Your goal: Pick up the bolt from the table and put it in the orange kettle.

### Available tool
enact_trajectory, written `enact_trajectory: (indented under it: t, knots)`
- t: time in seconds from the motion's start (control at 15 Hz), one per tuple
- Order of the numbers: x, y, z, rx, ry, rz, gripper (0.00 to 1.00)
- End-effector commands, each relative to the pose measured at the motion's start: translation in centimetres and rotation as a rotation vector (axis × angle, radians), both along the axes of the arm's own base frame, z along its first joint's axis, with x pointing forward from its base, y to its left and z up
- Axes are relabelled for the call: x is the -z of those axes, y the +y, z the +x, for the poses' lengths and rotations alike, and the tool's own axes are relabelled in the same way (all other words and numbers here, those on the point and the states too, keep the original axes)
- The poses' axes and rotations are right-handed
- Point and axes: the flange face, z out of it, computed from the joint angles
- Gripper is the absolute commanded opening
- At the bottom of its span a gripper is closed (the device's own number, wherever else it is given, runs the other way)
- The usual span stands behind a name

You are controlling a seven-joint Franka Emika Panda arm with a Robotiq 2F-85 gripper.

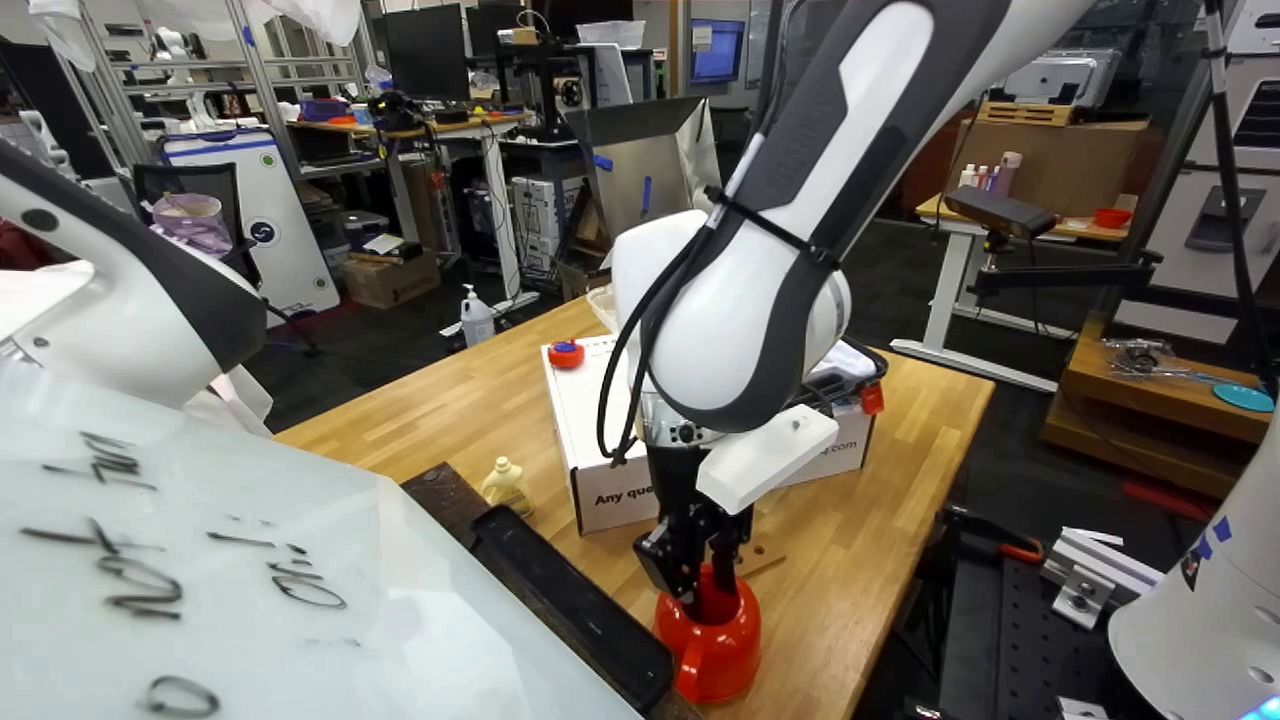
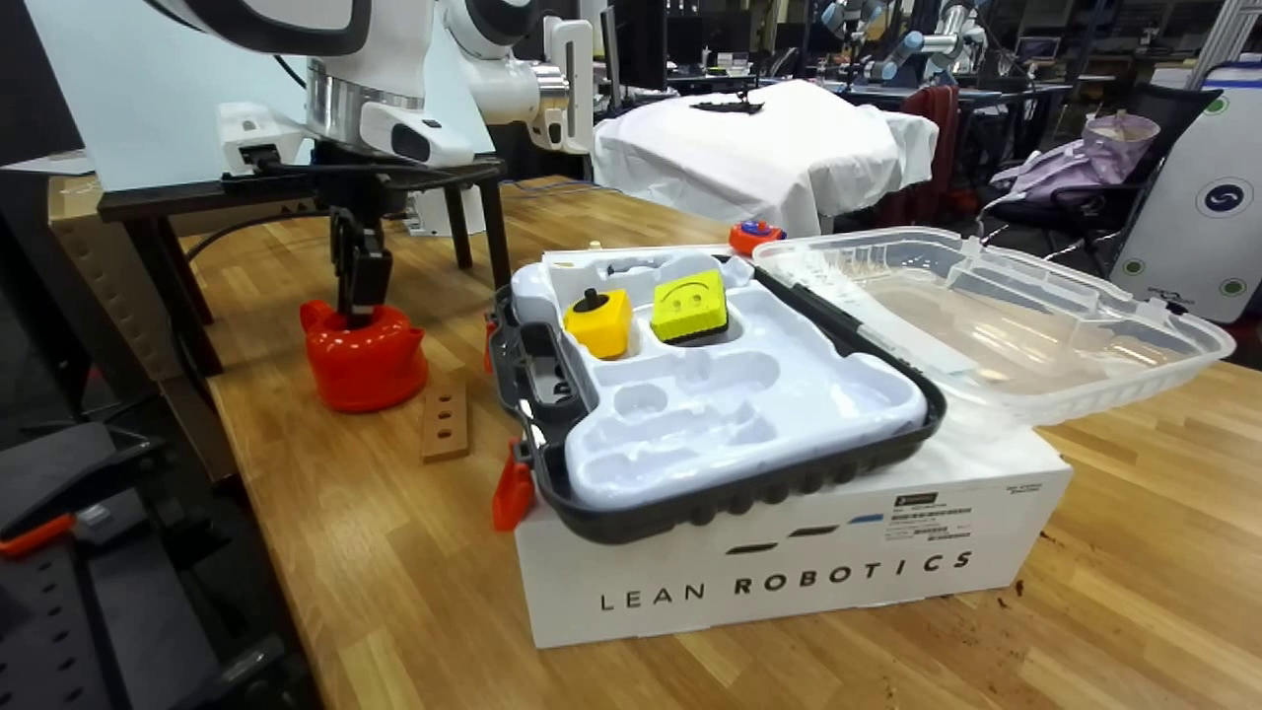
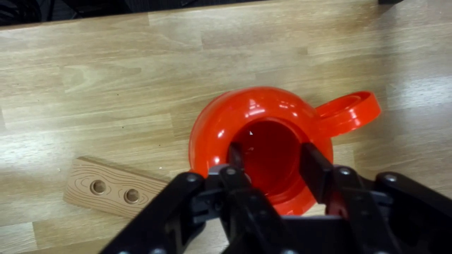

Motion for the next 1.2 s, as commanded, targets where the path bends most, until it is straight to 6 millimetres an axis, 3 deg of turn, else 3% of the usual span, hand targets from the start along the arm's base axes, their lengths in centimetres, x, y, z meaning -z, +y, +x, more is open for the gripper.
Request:
enact_trajectory:
  t: [0.0,0.27,0.53,1.07,1.13]
  knots:
    - [-1.5,-0.7,-0.7,0.018,-0.021,0.027,0.73]
    - [-2.3,-0.7,-1.6,0.0,-0.015,0.048,0.73]
    - [-1.6,-0.3,-1.9,-0.058,0.031,0.071,0.73]
    - [1.4,-0.7,0.8,-0.019,0.082,0.023,0.73]
    - [1.4,-0.4,1.2,-0.023,0.088,0.02,0.49]
